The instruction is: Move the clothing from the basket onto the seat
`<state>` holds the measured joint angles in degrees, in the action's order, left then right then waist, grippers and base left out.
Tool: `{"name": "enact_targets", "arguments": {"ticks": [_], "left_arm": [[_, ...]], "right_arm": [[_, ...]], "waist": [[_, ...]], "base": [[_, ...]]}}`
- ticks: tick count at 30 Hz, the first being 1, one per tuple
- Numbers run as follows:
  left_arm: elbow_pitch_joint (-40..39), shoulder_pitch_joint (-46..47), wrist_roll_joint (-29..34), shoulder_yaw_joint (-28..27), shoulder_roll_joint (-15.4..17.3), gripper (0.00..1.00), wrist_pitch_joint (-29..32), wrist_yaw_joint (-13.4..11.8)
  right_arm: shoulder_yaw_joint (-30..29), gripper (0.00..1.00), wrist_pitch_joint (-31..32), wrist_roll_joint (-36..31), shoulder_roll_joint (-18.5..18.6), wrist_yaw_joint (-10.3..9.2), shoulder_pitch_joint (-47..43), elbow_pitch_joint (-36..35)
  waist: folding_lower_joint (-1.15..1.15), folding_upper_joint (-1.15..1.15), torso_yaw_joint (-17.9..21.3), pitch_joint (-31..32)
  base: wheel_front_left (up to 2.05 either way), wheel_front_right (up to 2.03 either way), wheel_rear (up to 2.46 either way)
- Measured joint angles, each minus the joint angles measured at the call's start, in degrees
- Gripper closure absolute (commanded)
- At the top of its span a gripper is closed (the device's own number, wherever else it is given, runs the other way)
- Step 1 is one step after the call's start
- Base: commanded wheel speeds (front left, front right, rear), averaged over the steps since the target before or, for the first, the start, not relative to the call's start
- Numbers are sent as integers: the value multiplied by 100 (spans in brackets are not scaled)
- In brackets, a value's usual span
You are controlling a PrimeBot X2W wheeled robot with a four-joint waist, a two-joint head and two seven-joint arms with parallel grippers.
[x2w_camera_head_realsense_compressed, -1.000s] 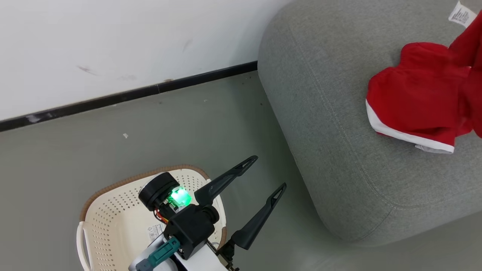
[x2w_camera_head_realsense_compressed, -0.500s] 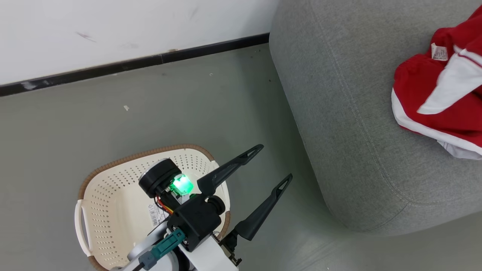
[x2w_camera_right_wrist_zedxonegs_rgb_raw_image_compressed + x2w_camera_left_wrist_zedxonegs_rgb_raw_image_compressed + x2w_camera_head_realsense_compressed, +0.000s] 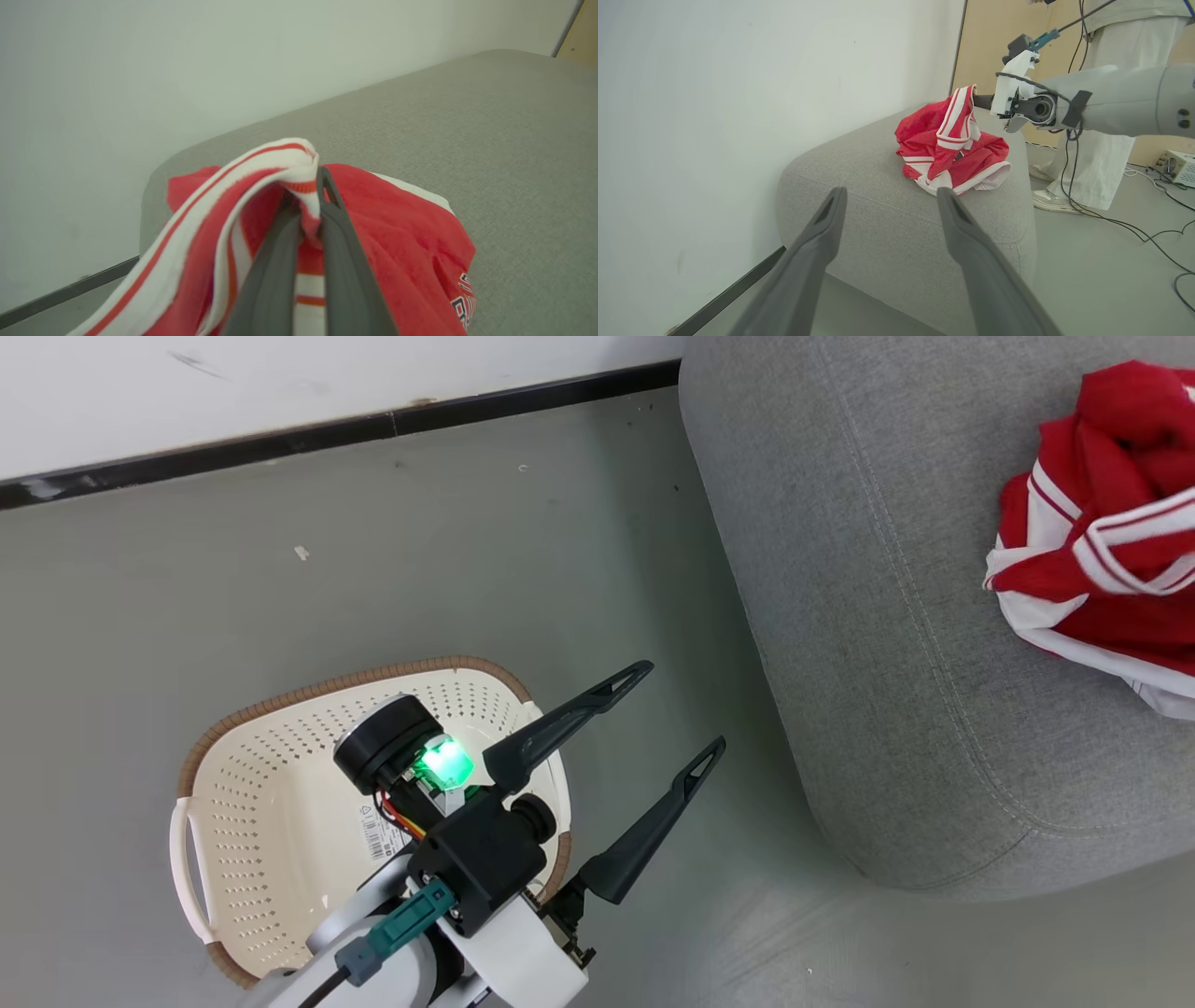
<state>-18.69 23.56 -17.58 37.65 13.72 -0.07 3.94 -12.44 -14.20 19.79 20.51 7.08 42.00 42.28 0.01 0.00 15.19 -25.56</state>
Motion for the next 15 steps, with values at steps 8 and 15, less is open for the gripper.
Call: {"name": "enact_targets", "arguments": {"ticks": [8,15], "left_arm": [[90,64,-1,-38,36,0,-58,25],[169,64,-4,-24,34,0,-111,34]], "right_arm": [[-154,100,-12,30,-190,0,-319,66],[-277,54,-16,92,-203,0,-344,-205]], "waist": [[0,0,40,-21],[0,0,105,8]], "base": [[0,0,0],[0,0,0]]}}
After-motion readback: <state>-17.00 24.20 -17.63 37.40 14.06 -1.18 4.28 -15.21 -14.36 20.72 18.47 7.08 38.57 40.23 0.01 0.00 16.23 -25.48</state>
